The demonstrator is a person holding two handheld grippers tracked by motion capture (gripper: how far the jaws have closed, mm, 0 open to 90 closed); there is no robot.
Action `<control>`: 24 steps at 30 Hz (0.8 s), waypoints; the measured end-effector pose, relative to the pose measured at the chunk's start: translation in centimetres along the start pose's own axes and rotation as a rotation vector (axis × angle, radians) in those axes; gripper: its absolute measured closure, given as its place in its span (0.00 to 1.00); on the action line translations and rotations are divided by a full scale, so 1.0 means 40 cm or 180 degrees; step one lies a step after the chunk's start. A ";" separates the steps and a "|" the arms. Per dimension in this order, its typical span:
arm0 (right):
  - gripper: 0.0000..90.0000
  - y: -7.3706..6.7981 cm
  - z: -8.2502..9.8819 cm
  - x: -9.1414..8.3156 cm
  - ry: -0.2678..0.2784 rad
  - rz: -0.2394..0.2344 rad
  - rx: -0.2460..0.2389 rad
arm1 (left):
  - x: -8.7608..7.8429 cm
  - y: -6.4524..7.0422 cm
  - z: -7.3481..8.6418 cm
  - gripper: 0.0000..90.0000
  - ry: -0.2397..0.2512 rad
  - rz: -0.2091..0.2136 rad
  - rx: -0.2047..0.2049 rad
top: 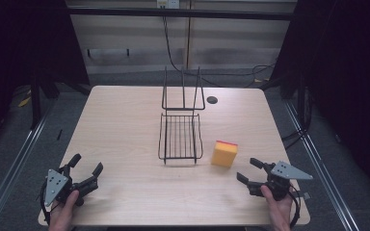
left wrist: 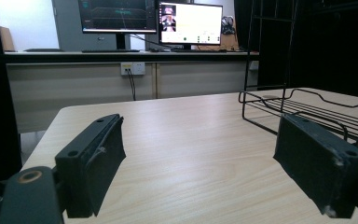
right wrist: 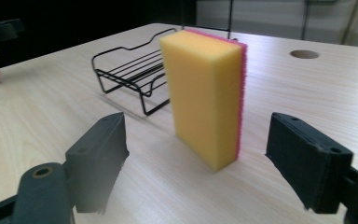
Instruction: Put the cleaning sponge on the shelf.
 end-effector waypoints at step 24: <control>0.33 0.036 -0.060 0.064 -0.0137 -0.0410 -0.0019 | 0.000 0.000 0.000 0.17 0.0001 -0.0006 -0.0001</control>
Point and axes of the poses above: each handheld gripper's, and its own axes: x roughly forward along the jaws, z roughly out of its underside, y roughly to its right, the point moved 5 cm from there along x, roughly forward along the jaws, and after that the axes turned 2 degrees about x, right-handed, at the moved point
